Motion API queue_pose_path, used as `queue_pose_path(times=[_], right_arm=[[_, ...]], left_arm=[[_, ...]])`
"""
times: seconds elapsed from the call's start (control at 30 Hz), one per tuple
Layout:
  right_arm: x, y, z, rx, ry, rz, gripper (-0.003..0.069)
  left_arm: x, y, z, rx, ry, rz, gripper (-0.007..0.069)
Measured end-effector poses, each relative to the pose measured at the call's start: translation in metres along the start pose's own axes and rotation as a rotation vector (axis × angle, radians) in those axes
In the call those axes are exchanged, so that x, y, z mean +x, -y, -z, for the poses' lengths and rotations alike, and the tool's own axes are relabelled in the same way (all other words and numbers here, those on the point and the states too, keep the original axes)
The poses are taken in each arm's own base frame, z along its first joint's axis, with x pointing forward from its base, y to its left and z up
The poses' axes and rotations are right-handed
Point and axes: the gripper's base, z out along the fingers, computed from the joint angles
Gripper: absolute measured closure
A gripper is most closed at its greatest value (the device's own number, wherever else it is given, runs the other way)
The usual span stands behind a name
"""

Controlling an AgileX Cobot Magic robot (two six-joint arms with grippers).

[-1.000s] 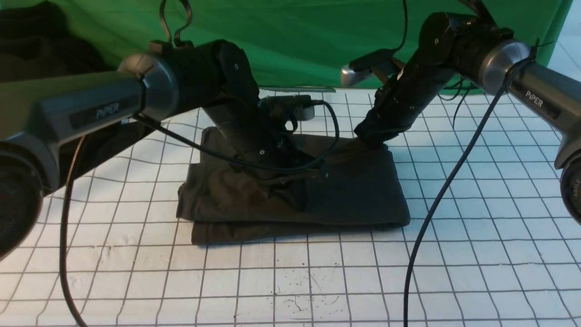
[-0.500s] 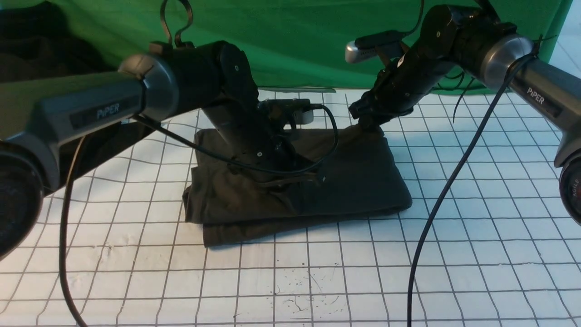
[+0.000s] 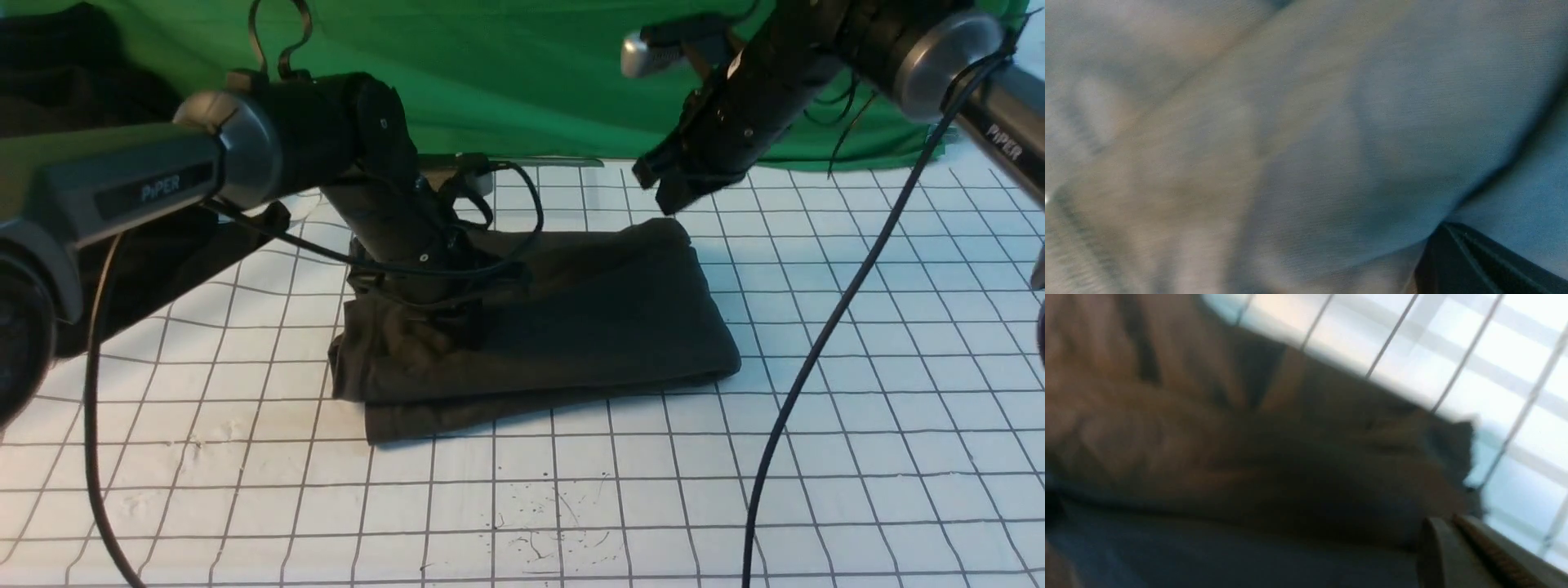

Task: Fold a long-sleeved shirt over a white checkered tablecloth.

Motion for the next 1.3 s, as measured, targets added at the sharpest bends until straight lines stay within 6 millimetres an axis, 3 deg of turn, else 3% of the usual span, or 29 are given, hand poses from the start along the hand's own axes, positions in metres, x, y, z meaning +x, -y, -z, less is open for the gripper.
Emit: queue_pose_path(times=[0.03, 0.07, 0.13, 0.27, 0.47, 0.7, 0.8, 0.9, 0.93, 1.07, 1.23, 1.3], right_arm=[[0.007, 0.003, -0.019, -0.008, -0.053, -0.010, 0.0652], [0.009, 0.003, -0.022, -0.009, -0.061, -0.012, 0.0653], [0.020, 0.008, -0.052, -0.018, -0.126, -0.028, 0.0654], [0.021, 0.011, -0.061, -0.015, -0.127, -0.057, 0.0656], [0.019, 0.014, -0.047, -0.019, -0.138, -0.070, 0.0657], [0.017, 0.000, 0.023, 0.008, -0.094, -0.064, 0.0657], [0.021, -0.006, 0.024, 0.002, -0.113, -0.057, 0.0657], [0.037, -0.011, 0.003, -0.012, -0.193, -0.056, 0.0657], [0.051, -0.011, -0.014, -0.019, -0.253, -0.064, 0.0657], [0.076, -0.009, -0.039, -0.023, -0.335, -0.087, 0.0657], [0.081, -0.007, -0.026, -0.011, -0.287, -0.107, 0.0657], [0.079, -0.007, -0.006, 0.017, -0.265, -0.086, 0.0657]], left_arm=[[0.004, -0.004, -0.004, -0.010, -0.007, 0.010, 0.0629], [0.004, -0.005, -0.005, -0.011, -0.003, 0.016, 0.0629], [0.010, -0.009, -0.012, -0.017, -0.002, 0.041, 0.0629], [0.014, -0.011, -0.017, -0.016, 0.005, 0.058, 0.0628], [0.017, -0.010, -0.008, -0.013, -0.014, 0.037, 0.0628], [0.016, -0.006, 0.031, -0.015, 0.050, 0.006, 0.0628], [0.017, -0.009, 0.029, -0.020, 0.044, 0.010, 0.0628], [0.026, -0.018, 0.017, -0.033, 0.013, 0.031, 0.0628], [0.033, -0.026, 0.007, -0.043, -0.014, 0.049, 0.0628], [0.040, -0.037, 0.001, -0.043, -0.018, 0.096, 0.0627], [0.042, -0.043, 0.011, -0.041, -0.006, 0.117, 0.0627], [0.040, -0.044, 0.028, -0.048, 0.028, 0.097, 0.0627]])
